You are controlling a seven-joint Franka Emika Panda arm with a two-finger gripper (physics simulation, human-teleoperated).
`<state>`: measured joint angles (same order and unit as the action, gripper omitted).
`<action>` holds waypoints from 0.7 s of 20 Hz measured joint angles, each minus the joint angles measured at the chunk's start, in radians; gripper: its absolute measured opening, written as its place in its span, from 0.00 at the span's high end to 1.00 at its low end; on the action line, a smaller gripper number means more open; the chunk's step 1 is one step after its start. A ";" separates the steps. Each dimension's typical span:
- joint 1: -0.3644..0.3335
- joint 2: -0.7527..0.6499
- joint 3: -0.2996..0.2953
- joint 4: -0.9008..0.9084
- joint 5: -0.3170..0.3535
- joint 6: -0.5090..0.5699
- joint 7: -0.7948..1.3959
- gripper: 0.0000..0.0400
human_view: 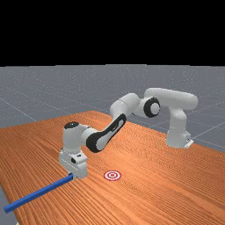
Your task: Pull the pivot to the target area
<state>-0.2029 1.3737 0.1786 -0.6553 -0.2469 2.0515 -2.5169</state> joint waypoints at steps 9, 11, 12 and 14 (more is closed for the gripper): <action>0.019 0.006 -0.057 0.025 0.045 -0.032 0.415 0.72; 0.013 -0.070 -0.065 -0.118 0.048 0.032 0.442 0.73; 0.021 -0.091 -0.093 -0.155 0.084 0.035 0.654 0.69; 0.023 -0.158 -0.108 -0.279 0.096 0.090 0.703 0.70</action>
<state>-0.1803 1.2158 0.0705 -0.9343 -0.1512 2.1413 -1.8135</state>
